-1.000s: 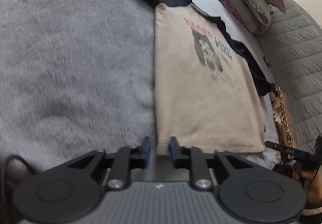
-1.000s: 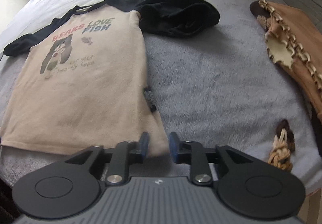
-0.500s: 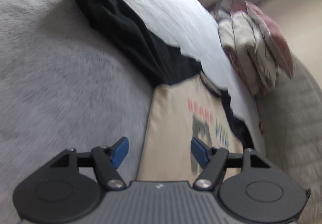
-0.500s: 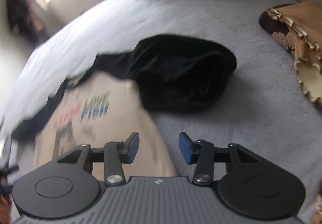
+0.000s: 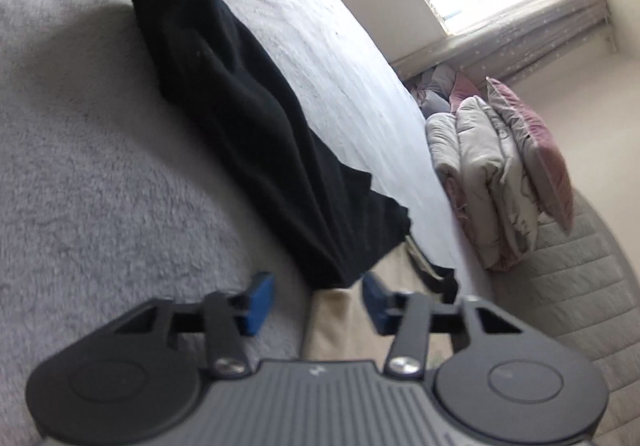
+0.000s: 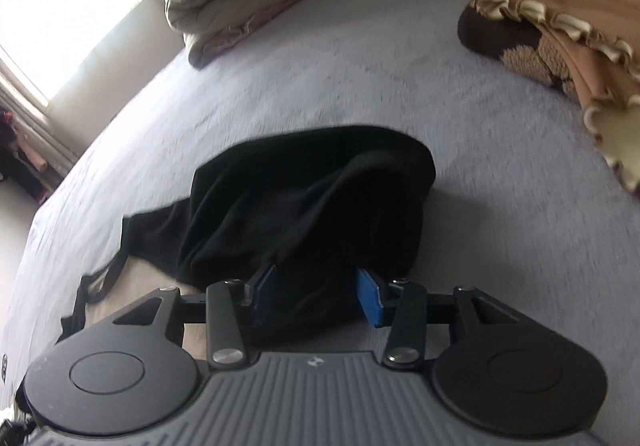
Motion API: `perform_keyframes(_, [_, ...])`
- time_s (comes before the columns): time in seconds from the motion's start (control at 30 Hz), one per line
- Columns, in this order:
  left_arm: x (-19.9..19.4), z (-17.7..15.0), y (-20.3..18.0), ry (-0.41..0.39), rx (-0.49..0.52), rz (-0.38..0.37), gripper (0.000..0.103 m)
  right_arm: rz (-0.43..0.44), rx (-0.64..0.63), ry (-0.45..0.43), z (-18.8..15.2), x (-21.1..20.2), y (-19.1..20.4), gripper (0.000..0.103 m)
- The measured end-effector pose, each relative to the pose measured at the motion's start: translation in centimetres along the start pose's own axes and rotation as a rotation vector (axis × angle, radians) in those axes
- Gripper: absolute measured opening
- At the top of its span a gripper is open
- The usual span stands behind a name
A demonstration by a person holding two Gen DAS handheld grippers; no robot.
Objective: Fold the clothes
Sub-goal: 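Lower the right gripper onto the black sleeve and grasp it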
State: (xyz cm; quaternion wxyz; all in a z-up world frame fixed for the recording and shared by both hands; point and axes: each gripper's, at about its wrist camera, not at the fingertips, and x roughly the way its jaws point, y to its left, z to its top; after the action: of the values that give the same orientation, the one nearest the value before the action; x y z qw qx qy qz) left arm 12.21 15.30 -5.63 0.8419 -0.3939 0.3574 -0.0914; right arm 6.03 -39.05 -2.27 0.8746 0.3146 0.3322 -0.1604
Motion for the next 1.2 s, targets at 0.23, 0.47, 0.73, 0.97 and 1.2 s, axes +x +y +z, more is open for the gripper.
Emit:
perform_keyframes(0.23, [0.1, 0.2, -0.4, -0.014, 0.042, 0.076, 0.005, -0.149, -0.215, -0.140, 1.1, -0.2, 1.9, 0.000])
perform_keyframes(0.47, [0.1, 0.3, -0.5, -0.008, 0.047, 0.041, 0.008, -0.073, -0.162, -0.199, 3.6, -2.9, 0.7, 0.006])
perform_keyframes(0.73, [0.2, 0.2, 0.5, -0.001, -0.007, -0.049, 0.024, 0.201, -0.019, 0.003, 1.4, -1.4, 1.9, 0.039])
perform_keyframes(0.97, [1.1, -0.2, 0.8, -0.005, -0.025, -0.097, 0.024, 0.242, -0.067, 0.089, -1.1, 1.7, 4.9, 0.039])
perform_keyframes(1.2, [1.7, -0.5, 0.2, -0.020, 0.004, -0.101, 0.023, 0.272, -0.039, 0.039, -1.2, 3.2, 4.6, 0.036])
